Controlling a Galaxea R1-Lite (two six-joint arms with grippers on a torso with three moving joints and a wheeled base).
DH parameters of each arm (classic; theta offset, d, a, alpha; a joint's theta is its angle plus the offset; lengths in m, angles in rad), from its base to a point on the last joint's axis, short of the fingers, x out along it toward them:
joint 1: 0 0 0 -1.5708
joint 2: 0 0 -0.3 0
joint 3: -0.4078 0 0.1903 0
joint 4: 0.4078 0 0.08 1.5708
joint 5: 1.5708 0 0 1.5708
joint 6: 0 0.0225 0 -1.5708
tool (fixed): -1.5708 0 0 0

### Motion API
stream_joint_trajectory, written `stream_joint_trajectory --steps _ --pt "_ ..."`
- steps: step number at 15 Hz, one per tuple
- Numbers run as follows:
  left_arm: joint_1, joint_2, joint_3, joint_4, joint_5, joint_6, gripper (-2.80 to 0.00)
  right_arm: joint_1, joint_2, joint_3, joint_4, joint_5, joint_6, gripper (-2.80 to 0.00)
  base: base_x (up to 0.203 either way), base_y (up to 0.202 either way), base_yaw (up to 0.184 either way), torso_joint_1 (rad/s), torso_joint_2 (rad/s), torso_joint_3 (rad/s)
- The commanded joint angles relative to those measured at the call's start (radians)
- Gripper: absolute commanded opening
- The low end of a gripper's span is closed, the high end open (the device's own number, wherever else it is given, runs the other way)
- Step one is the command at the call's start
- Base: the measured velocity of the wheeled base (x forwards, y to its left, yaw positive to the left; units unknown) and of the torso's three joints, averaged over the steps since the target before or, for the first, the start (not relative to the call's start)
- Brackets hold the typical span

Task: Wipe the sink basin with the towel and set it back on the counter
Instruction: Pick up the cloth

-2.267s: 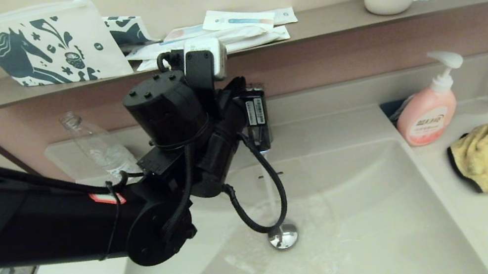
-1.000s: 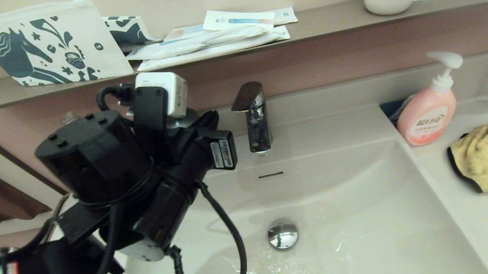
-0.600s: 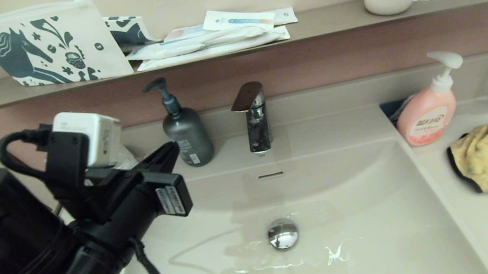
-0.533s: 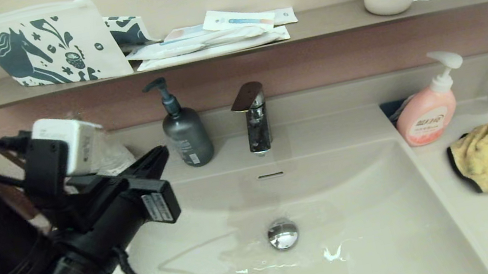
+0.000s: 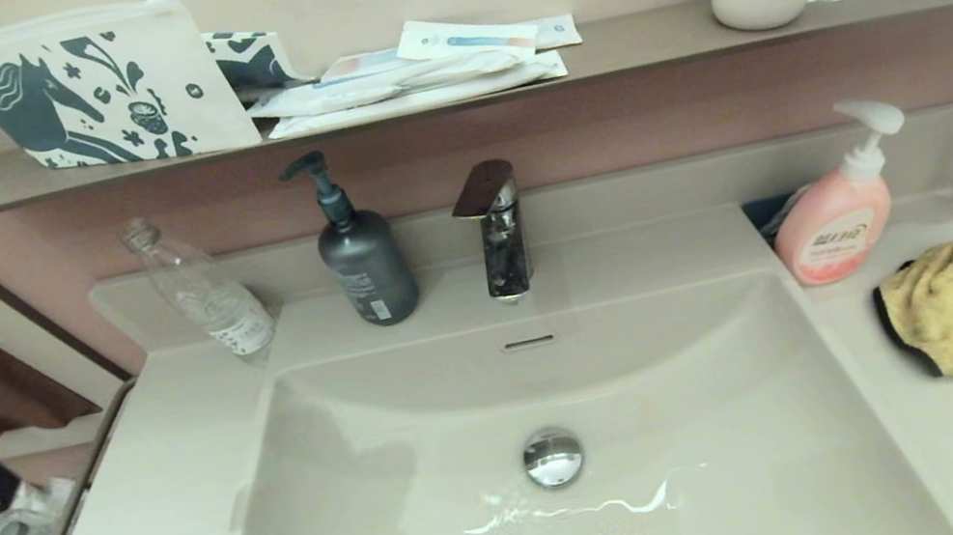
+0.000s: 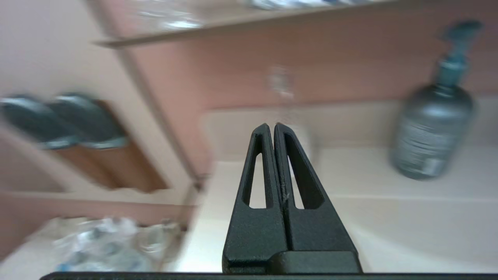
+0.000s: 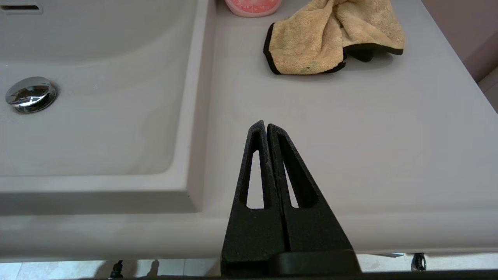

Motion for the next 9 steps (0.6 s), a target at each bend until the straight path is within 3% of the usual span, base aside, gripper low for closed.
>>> stream_joint_trajectory --steps 1,5,9 --pt "0.074 -0.219 0.031 0.039 0.004 0.007 -2.8 0.0 0.001 0.0 0.0 0.0 0.0 -2.8 0.0 0.0 0.0 0.0 0.0 0.0" --pt "0.197 -0.5 0.046 0.222 -0.023 0.011 -2.8 0.0 0.0 0.0 0.001 0.0 -0.001 -2.8 0.0 0.0 0.0 0.0 0.0 0.0" --pt "0.242 -0.694 0.061 0.357 -0.045 0.009 -2.8 0.0 0.0 0.0 -0.001 0.0 0.001 -2.8 0.0 0.0 0.0 0.0 0.0 0.0"
